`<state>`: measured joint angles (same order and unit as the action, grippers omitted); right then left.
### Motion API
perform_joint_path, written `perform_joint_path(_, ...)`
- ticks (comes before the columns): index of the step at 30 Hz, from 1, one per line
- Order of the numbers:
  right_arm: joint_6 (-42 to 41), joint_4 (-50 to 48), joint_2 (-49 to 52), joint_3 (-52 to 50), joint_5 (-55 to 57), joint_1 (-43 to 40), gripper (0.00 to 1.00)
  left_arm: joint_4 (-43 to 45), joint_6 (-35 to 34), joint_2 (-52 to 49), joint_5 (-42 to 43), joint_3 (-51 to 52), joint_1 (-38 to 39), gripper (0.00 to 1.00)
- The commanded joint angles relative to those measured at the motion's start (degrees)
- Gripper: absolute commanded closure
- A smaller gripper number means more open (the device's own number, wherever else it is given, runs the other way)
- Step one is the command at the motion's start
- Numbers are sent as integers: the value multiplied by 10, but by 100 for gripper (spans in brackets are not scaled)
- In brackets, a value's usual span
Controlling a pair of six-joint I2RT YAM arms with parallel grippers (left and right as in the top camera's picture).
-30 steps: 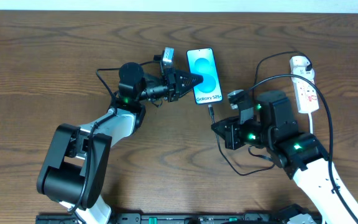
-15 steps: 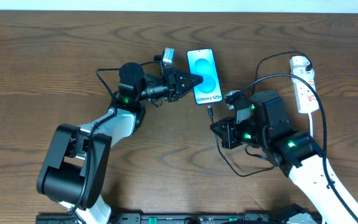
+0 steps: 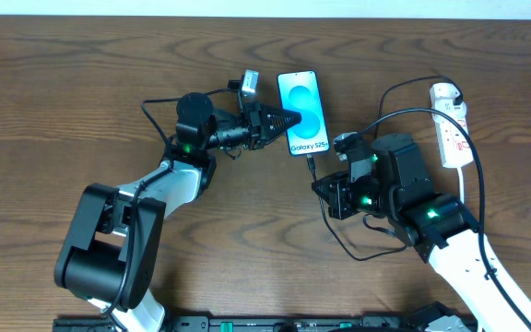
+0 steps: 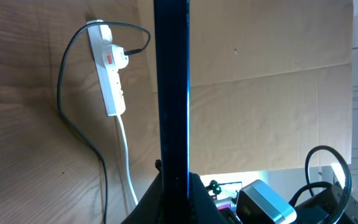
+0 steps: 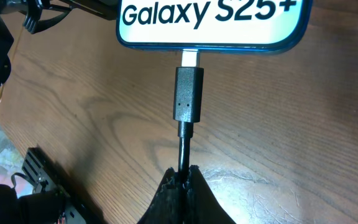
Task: Plug charger to phone and switch on socket
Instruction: 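Align the USB-C plug under the phone's port with the right gripper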
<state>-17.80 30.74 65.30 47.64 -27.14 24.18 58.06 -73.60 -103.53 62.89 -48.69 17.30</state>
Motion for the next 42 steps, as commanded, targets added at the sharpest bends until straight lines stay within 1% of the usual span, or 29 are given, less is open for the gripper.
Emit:
perform_joint_path(1, -6, -1, 1, 2, 2, 4, 99, 7, 21, 3, 12, -14, -2, 93)
perform_joint_path(34, -6, 3, 1, 2, 3, 4, 99, 6, 20, 3, -10, -14, -3, 93)
perform_joint_path(40, -9, 7, 1, 2, 3, 4, 99, -41, 21, 3, -19, -14, -8, 93)
perform_joint_path(42, -8, 8, 1, 2, 3, 4, 99, -43, 21, 3, -21, -14, -12, 93)
